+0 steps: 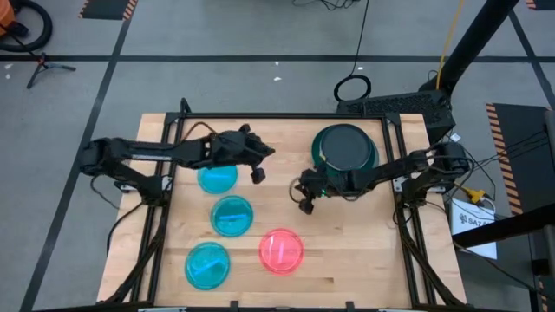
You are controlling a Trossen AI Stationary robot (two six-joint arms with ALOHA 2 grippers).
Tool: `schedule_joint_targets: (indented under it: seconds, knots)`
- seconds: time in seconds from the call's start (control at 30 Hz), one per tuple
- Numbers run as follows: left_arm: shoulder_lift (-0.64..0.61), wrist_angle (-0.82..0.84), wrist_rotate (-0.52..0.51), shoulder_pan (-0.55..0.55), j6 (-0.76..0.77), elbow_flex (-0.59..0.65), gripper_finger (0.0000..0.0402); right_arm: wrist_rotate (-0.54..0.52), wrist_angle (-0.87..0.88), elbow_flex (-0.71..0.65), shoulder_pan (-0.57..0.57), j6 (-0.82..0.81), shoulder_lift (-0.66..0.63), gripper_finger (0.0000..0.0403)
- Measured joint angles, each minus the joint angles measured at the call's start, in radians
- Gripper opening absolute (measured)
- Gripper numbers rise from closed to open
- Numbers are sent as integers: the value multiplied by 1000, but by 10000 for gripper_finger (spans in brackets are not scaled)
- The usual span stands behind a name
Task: Stack plastic plates
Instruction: Stack the right blue plate on the black plate
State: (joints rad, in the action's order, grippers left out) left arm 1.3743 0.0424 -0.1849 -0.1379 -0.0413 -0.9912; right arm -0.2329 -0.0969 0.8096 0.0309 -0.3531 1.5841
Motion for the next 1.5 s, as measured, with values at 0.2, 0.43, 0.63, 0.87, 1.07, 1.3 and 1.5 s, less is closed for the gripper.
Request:
schedule_joint_targets:
  seconds: [0.2, 0.43, 0.63, 0.87, 1.07, 1.3, 1.5]
  knots:
    - [-205, 60, -175, 82, -71, 0, 1, 3, 174, 235, -48, 48, 65, 0]
    - [-332, 119, -221, 178, -109, 0, 1, 3, 195, 504, -72, 116, 223, 0]
    - [-395, 116, -328, 254, -113, 86, 1, 5, 189, 693, -84, 172, 381, 0]
    - [-583, -9, -420, 290, -96, 227, 1, 55, 181, 805, -115, 160, 492, 0]
    - [-726, 33, -428, 300, -42, 326, 1, 107, 173, 932, -137, 156, 623, 0]
    - [-790, 104, -429, 311, -18, 333, 6, 103, 171, 1058, -163, 116, 758, 0]
    - [-791, 142, -429, 313, -50, 334, 9, 105, 182, 1121, -185, -11, 850, 34]
